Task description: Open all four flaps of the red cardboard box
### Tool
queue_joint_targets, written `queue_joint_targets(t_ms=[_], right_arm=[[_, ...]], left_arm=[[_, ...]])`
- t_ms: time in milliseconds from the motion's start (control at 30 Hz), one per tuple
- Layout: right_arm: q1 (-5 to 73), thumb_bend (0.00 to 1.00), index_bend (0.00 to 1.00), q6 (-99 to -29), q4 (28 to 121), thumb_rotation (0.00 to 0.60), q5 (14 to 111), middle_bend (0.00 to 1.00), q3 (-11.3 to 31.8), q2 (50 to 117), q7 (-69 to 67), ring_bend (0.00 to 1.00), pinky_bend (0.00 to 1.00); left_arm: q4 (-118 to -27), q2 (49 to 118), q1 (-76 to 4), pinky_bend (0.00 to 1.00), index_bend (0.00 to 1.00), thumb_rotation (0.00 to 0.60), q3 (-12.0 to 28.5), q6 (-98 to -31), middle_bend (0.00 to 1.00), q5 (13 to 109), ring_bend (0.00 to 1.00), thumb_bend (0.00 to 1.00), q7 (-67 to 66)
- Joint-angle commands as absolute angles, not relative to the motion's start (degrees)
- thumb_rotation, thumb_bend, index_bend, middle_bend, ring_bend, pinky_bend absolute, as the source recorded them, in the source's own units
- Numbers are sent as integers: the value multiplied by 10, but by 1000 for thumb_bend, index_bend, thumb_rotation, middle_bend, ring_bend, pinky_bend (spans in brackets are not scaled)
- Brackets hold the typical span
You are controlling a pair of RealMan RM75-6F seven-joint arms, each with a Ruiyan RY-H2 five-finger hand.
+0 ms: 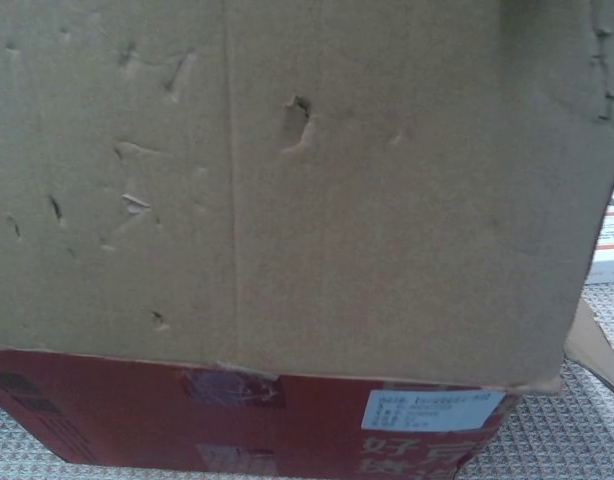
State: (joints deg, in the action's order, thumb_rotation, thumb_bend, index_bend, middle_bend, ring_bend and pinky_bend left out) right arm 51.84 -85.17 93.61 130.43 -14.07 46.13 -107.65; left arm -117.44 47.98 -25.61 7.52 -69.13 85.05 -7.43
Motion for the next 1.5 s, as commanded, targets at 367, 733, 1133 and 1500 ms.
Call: queue_joint_targets(t_ms=[367, 733, 1133, 1500], right_arm=[[538, 47, 153, -905, 954, 147, 1349, 242, -184, 453, -1062, 216, 0], [552, 48, 132, -914, 972, 148, 1357, 223, -203, 439, -1052, 214, 0], [497, 47, 125, -805, 1021, 152, 1233, 209, -192, 391, -801, 204, 0], [381, 47, 115, -729, 1068, 154, 1025, 160, -124, 416, -389, 159, 0]], left_arm=[[-1182, 472, -251, 0, 177, 397, 78, -699, 254, 852, 225, 246, -76], [-1181, 465, -247, 0, 177, 396, 79, -705, 254, 855, 224, 246, -68], [-1166, 470, -245, 0, 177, 398, 81, -701, 254, 835, 224, 246, -62], [-1134, 489, -236, 0, 177, 398, 80, -709, 252, 812, 224, 246, -52]])
